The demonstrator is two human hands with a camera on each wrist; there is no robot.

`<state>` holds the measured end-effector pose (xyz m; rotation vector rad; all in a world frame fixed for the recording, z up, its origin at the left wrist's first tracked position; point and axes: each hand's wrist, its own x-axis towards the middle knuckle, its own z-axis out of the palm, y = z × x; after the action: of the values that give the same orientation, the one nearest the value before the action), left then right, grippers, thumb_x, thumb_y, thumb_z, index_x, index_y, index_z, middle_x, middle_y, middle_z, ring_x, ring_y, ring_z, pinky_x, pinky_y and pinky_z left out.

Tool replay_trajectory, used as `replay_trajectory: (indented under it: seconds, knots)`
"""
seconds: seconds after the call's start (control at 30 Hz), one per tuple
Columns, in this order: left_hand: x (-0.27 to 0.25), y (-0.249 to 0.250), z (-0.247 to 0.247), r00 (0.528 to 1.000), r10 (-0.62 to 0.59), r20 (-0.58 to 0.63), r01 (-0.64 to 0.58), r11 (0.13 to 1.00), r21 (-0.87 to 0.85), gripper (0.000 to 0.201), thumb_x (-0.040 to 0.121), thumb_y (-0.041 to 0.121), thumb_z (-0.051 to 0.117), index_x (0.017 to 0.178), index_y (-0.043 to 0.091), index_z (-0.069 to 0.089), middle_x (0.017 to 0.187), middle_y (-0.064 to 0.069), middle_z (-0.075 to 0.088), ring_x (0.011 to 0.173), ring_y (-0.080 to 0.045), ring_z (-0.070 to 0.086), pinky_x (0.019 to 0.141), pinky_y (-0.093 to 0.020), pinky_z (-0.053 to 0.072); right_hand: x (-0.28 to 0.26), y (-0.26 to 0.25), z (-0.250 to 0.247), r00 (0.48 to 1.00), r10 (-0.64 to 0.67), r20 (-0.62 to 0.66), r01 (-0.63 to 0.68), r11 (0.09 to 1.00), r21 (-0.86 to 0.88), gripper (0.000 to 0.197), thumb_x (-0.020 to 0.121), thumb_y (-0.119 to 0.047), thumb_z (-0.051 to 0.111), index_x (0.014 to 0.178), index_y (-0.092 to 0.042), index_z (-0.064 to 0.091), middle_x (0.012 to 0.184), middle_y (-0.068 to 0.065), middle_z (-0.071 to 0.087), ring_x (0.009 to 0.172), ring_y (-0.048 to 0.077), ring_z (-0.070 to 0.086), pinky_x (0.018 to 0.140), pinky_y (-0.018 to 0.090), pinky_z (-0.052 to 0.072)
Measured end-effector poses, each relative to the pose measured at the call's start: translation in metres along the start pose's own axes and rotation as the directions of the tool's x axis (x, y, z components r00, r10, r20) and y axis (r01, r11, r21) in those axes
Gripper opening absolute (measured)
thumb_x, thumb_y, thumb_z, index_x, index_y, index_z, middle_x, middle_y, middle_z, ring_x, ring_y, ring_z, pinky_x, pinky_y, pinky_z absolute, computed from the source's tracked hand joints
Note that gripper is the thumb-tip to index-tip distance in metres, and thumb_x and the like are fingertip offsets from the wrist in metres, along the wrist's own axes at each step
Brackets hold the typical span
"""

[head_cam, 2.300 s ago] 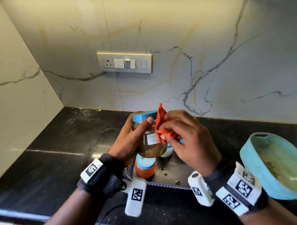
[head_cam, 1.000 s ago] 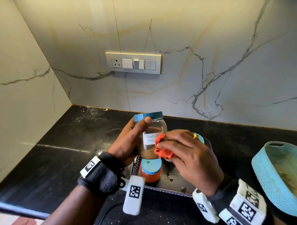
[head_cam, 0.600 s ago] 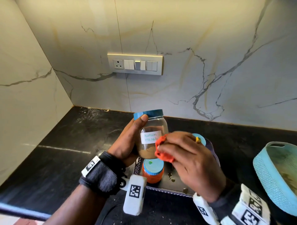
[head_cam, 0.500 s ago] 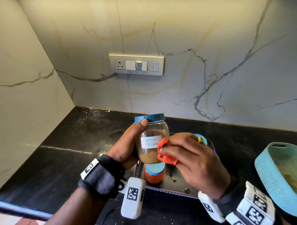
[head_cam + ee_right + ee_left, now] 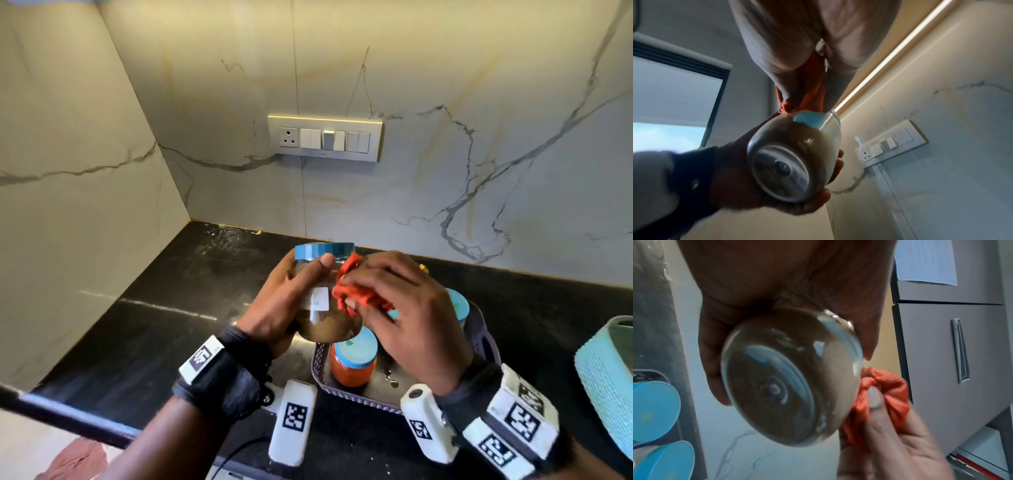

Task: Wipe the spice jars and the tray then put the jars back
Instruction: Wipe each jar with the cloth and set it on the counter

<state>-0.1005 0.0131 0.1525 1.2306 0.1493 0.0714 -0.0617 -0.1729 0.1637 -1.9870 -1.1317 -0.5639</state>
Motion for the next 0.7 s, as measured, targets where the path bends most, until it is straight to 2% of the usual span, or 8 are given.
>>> replay_trajectory:
  seconds: [0.13,0.23,0.33,0.4,0.47,0.53,0.6,0.7]
  knots:
    - [-0.006,-0.003,-0.002,0.999,-0.004,-0.042,0.001,0.999,-0.052,0.066,0.084,0.04,0.075,0.134,0.002,0.056,0.117,-0.025,0.072,0.099,-0.037,0.071,0.088,-0.054,0.059,0.02,0.004,0.005,0.986,0.159,-0.053,-0.152,0.981,0.119,0.017,0.089,-0.015,0.07,0.105,-0.011,0.073,0.102,-0.002,0.067,0.097,0.011,0.064,0.085,0.032,0.052]
    - [-0.011,-0.002,-0.007,0.999,-0.026,-0.043,0.02,0.992,-0.127,0.059,0.088,0.038,0.066,0.137,0.007,0.053,0.12,-0.021,0.072,0.097,-0.031,0.072,0.08,-0.046,0.061,0.008,-0.016,0.005,0.999,-0.034,0.033,0.035,0.999,-0.021,0.017,0.093,-0.012,0.067,0.107,-0.009,0.073,0.109,0.001,0.067,0.103,0.016,0.063,0.092,0.029,0.052]
    - [-0.015,-0.004,-0.011,0.996,-0.034,-0.076,0.025,0.992,-0.128,0.063,0.086,0.039,0.067,0.138,0.007,0.053,0.114,-0.019,0.074,0.095,-0.027,0.072,0.073,-0.038,0.059,-0.014,-0.029,0.006,0.942,-0.271,0.2,0.314,0.921,-0.229,0.02,0.103,-0.019,0.056,0.112,-0.011,0.072,0.115,0.003,0.067,0.103,0.02,0.064,0.088,0.032,0.055]
    - [-0.017,-0.006,-0.012,0.995,-0.033,-0.091,0.021,0.992,-0.128,0.063,0.085,0.039,0.068,0.137,0.006,0.054,0.109,-0.016,0.075,0.093,-0.025,0.072,0.072,-0.036,0.059,-0.018,-0.027,0.005,0.913,-0.325,0.248,0.38,0.897,-0.224,0.022,0.104,-0.019,0.052,0.114,-0.011,0.071,0.116,0.003,0.067,0.104,0.021,0.064,0.087,0.034,0.055]
    - [-0.02,-0.007,-0.01,0.995,-0.037,-0.09,0.024,0.99,-0.136,0.061,0.085,0.038,0.068,0.135,0.006,0.054,0.11,-0.019,0.075,0.093,-0.027,0.073,0.073,-0.04,0.06,-0.012,-0.021,0.004,0.939,-0.28,0.202,0.308,0.943,-0.123,0.018,0.102,-0.017,0.057,0.11,-0.01,0.073,0.113,0.003,0.067,0.103,0.021,0.064,0.091,0.033,0.053]
    - [-0.021,-0.007,-0.008,0.997,-0.022,-0.07,0.012,0.99,-0.14,0.06,0.086,0.038,0.068,0.135,0.006,0.054,0.118,-0.026,0.071,0.097,-0.033,0.072,0.078,-0.049,0.061,0.003,-0.012,0.001,0.989,-0.1,0.106,0.099,0.995,0.014,0.013,0.092,-0.009,0.07,0.104,-0.012,0.074,0.107,-0.002,0.067,0.102,0.016,0.063,0.09,0.033,0.052]
    - [-0.021,-0.008,-0.008,0.997,-0.007,-0.08,-0.005,0.989,-0.145,0.059,0.087,0.038,0.067,0.135,0.006,0.055,0.123,-0.03,0.068,0.1,-0.036,0.071,0.084,-0.054,0.061,0.015,-0.008,-0.001,0.998,0.06,0.036,-0.064,0.992,0.111,0.016,0.085,-0.008,0.074,0.101,-0.012,0.073,0.102,-0.005,0.068,0.099,0.012,0.064,0.085,0.036,0.053]
    - [-0.019,-0.005,-0.011,0.993,0.003,-0.114,-0.023,0.984,-0.176,0.062,0.086,0.041,0.07,0.133,0.003,0.057,0.118,-0.027,0.07,0.093,-0.033,0.072,0.074,-0.046,0.062,0.009,-0.022,0.005,0.997,-0.053,0.06,0.051,0.998,0.022,0.019,0.087,-0.005,0.074,0.104,-0.012,0.073,0.107,-0.002,0.067,0.103,0.014,0.064,0.09,0.032,0.053]
